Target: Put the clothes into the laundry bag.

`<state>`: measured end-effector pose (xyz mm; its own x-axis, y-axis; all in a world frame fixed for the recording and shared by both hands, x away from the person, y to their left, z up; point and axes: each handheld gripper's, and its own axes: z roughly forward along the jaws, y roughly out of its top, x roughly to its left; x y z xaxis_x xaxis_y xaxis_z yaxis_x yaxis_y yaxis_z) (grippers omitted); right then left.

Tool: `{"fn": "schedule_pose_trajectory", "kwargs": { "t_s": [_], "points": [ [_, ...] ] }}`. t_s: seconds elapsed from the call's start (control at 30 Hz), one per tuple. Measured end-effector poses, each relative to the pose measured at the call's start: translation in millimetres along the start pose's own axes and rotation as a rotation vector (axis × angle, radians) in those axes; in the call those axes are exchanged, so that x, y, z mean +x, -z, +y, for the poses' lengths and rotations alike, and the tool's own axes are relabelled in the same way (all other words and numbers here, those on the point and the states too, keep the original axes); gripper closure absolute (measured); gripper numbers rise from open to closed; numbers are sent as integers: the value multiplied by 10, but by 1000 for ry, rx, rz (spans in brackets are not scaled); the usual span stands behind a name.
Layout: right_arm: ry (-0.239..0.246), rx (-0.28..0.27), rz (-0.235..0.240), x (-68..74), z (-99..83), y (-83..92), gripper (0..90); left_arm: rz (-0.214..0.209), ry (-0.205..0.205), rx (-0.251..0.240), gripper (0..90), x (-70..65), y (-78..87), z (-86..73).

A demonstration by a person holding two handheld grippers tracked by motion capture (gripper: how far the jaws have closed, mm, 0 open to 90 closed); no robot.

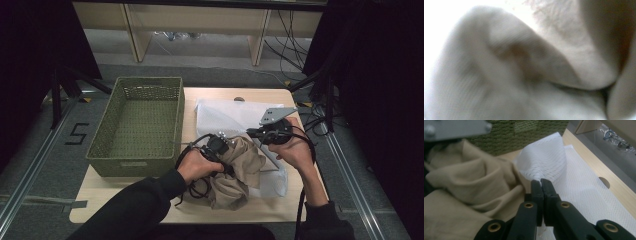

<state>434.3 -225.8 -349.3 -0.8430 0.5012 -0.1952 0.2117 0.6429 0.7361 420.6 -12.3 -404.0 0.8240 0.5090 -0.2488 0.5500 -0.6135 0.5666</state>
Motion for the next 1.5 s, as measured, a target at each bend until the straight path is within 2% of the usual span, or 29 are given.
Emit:
{"fn": "schedule_pose_trajectory", "kwargs": {
  "t_s": [0.1,0.2,0.27,0.3,0.37,0.4,0.43,0.47,0.5,0.57,0.63,0.67,0.7,0.77,0.83,0.87,0.97,1.0,1.03,1.1,1.17,1.2,1.23,1.27,1.3,1.37,1.4,1.47,1.5],
  "points": [
    [-2,0,5,22,20,-9,900,35,13,-1,676,73,-70,31],
    [-6,3,4,33,23,-16,900,79,20,-18,665,164,-294,11],
    [3,5,3,32,13,-23,900,55,64,-22,640,180,-436,-9],
    [0,8,4,30,4,-25,900,58,72,-40,614,177,-479,-11],
    [-7,13,4,22,-18,-25,900,70,21,-49,549,173,-500,-12],
    [-10,19,7,17,-31,-27,900,70,55,-89,517,136,-507,-19],
    [2,17,8,8,-45,-40,900,74,55,-95,475,117,-480,-23],
    [-15,26,4,12,-58,-38,900,73,60,-106,421,88,-446,-27],
    [-19,29,7,8,-68,-38,900,70,69,-130,421,46,-412,-38],
    [-9,23,8,-3,-75,-37,900,70,5,-143,433,13,-324,-71],
    [-6,22,3,2,-74,-35,900,105,-82,-129,584,-21,-282,-99],
    [-15,27,1,13,-65,-35,900,125,-106,-134,670,-39,-282,-105],
    [-11,25,6,19,-57,-37,900,124,-109,-142,719,-50,-289,-98],
    [7,21,9,35,-36,-36,900,117,-74,-164,748,-47,-298,-58],
    [14,23,7,73,-10,-12,900,112,-16,-188,751,-26,-281,8],
    [20,18,5,86,6,7,900,107,-10,-194,751,-1,-251,49],
    [9,6,-4,102,35,69,900,88,93,-255,736,103,-228,144],
    [13,5,-10,102,31,81,900,88,112,-256,720,151,-269,151],
    [15,5,-5,99,25,83,900,105,112,-230,689,200,-325,142],
    [10,13,-2,100,2,56,900,111,150,-213,579,262,-441,102],
    [3,33,5,104,-32,18,900,100,170,-213,475,247,-490,72],
    [13,33,12,96,-43,0,900,99,146,-204,428,228,-462,60],
    [8,33,10,89,-52,-12,900,108,144,-204,391,189,-424,49],
    [3,32,6,87,-64,-17,900,130,155,-229,353,136,-385,42],
    [-7,34,0,83,-75,-21,900,133,125,-225,328,99,-313,25],
    [7,44,10,70,-91,-27,900,131,101,-216,278,42,-177,-25],
    [-1,45,6,74,-98,-26,900,122,88,-219,250,23,-119,-62],
    [-2,38,0,70,-106,-30,900,153,57,-220,231,-6,-8,-160],
    [-12,43,-3,85,-104,-28,900,150,41,-218,201,-12,45,-265]
  ]
}}
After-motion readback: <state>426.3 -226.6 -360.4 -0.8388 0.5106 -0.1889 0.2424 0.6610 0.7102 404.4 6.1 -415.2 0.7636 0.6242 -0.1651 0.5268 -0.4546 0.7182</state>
